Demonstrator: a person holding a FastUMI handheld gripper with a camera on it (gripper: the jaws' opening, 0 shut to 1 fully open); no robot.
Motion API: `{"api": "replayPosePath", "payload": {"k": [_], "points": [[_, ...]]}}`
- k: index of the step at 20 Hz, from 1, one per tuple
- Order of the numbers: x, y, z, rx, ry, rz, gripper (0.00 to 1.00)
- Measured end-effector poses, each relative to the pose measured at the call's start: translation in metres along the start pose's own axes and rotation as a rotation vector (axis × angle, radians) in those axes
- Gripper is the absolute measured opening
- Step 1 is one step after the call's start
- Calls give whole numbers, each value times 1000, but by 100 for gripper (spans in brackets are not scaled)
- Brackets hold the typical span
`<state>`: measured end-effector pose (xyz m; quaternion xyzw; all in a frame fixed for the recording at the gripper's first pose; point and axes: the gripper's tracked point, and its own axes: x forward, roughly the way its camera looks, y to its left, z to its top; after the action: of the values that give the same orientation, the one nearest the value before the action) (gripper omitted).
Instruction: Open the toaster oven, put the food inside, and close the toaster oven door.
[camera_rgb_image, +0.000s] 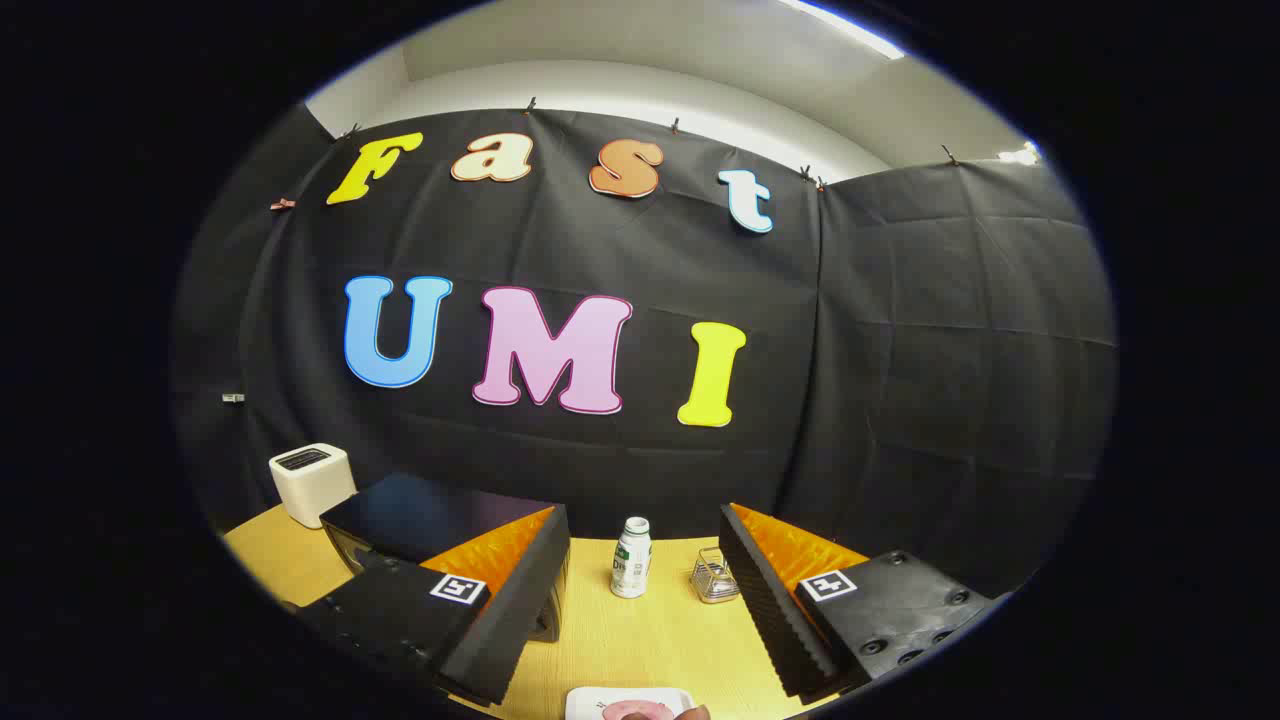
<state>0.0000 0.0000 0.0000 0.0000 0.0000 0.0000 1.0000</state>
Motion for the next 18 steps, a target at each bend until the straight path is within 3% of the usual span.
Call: {"api": "replayPosePath", "payload": {"k": [18], "points": [[-6, -2, 0, 7, -6, 9, 98]]}}
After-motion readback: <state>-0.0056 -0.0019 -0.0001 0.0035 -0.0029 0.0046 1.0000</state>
